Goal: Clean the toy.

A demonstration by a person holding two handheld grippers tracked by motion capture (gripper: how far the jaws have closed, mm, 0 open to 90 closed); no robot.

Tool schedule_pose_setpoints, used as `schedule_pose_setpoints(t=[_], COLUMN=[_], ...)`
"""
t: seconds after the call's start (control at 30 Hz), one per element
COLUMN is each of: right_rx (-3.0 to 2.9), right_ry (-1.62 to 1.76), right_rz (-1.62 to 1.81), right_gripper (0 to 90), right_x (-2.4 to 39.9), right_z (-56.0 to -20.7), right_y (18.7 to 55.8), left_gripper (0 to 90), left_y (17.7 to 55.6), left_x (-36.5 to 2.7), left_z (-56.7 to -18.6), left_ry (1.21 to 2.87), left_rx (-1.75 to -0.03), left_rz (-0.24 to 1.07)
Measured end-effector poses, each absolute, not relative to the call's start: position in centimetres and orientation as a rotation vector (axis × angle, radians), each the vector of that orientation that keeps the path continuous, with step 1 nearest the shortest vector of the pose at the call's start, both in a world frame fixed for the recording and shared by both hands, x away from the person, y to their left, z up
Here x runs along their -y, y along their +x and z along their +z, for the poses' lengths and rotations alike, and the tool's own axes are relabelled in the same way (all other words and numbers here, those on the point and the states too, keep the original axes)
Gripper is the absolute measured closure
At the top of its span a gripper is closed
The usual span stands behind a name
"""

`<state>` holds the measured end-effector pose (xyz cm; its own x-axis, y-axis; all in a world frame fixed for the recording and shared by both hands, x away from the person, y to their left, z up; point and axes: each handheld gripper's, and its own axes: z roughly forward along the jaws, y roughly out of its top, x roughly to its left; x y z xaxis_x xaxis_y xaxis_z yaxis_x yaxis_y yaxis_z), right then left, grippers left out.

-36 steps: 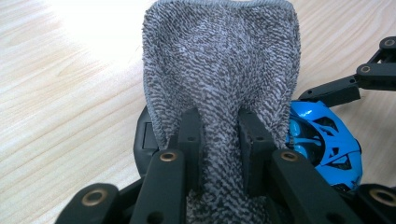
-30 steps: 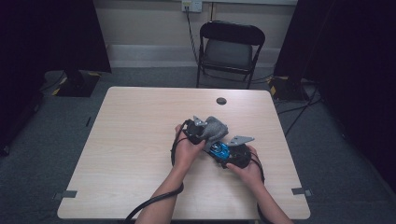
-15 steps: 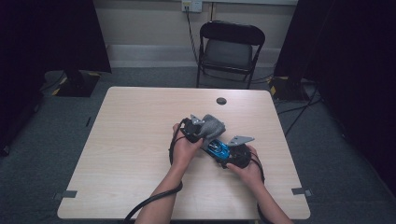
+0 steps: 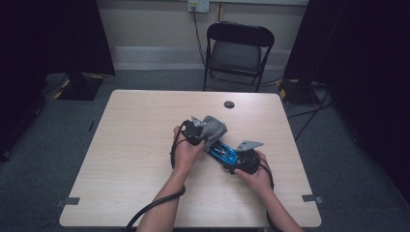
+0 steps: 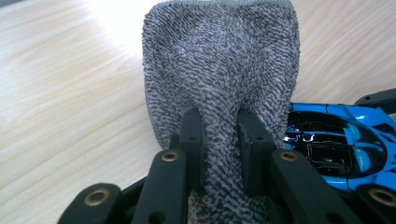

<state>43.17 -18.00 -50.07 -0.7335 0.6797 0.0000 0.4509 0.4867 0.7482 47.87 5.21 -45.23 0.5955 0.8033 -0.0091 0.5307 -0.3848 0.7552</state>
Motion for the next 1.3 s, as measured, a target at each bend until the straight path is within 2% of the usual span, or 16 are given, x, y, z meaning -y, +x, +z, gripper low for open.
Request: schedule_pose_setpoints(t=[0.9,1.3], right_rx=[-2.441,-2.441], right_ry=[0.955,0.956], right_rz=[1.098,1.098], right_gripper=[24.8,24.8], right_x=[18.0,18.0], right_z=[-50.1,-50.1], right_y=[43.2,43.1], left_gripper=[75.1,75.4], left_y=[48.3,48.1], left_x=[-7.2,-9.6], left_z=[-45.2,-45.2], left_ry=[2.041,2.038], left_rx=[-1.116,-1.17], left_rz=[0.47,0.484])
